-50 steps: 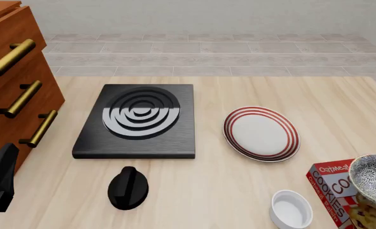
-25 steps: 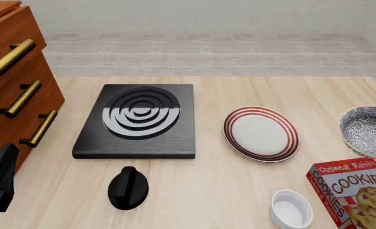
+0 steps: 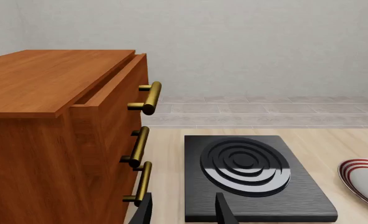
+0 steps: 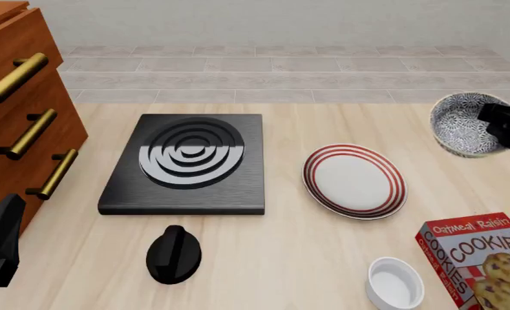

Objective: Pick the akita bowl on the cookies box and place it on the plate.

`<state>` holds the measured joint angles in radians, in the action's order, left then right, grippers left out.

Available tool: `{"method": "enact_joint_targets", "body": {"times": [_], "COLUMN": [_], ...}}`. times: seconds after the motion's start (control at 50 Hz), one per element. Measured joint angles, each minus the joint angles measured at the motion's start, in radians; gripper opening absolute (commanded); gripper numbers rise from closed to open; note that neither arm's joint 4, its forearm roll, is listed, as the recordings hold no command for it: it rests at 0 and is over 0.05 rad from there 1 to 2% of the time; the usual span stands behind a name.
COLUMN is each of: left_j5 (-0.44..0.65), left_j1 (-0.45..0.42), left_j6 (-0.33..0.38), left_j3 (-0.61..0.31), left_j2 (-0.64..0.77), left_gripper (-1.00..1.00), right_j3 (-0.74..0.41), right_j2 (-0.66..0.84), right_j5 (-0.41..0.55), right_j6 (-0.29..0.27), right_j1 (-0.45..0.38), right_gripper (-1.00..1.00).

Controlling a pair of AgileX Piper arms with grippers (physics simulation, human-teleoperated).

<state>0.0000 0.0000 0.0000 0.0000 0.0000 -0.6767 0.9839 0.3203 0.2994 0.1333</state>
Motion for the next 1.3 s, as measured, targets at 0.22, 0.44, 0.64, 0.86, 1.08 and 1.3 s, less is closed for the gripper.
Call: {"method": "enact_joint_targets", "body": {"times": [0.22, 0.44, 0.64, 0.86, 1.08, 1.3], "left_j5": [0.0, 0.0, 0.0, 0.0, 0.0, 0.0], "left_j1": [0.0, 0.0, 0.0, 0.0, 0.0, 0.0], "left_j6": [0.0, 0.0, 0.0, 0.0, 0.0, 0.0], "left_j3": [0.0, 0.0, 0.0, 0.0, 0.0, 0.0], "left_j2": [0.0, 0.0, 0.0, 0.0, 0.0, 0.0], "left_gripper": [1.0, 1.0, 1.0, 1.0, 1.0, 1.0], "right_j3": [-0.03, -0.052, -0.071, -0.086, -0.095, -0.104], "right_j2": [0.094, 0.192, 0.272, 0.339, 0.388, 0.434], "right_j5": [-0.063, -0.127, -0.176, -0.214, -0.242, -0.266], "right_j6": [0.038, 0.082, 0.122, 0.146, 0.155, 0.16], "right_j1": [-0.061, -0.123, -0.178, -0.216, -0.216, -0.204], "right_gripper": [-1.0, -1.0, -1.0, -1.0, -1.0, -1.0]}}
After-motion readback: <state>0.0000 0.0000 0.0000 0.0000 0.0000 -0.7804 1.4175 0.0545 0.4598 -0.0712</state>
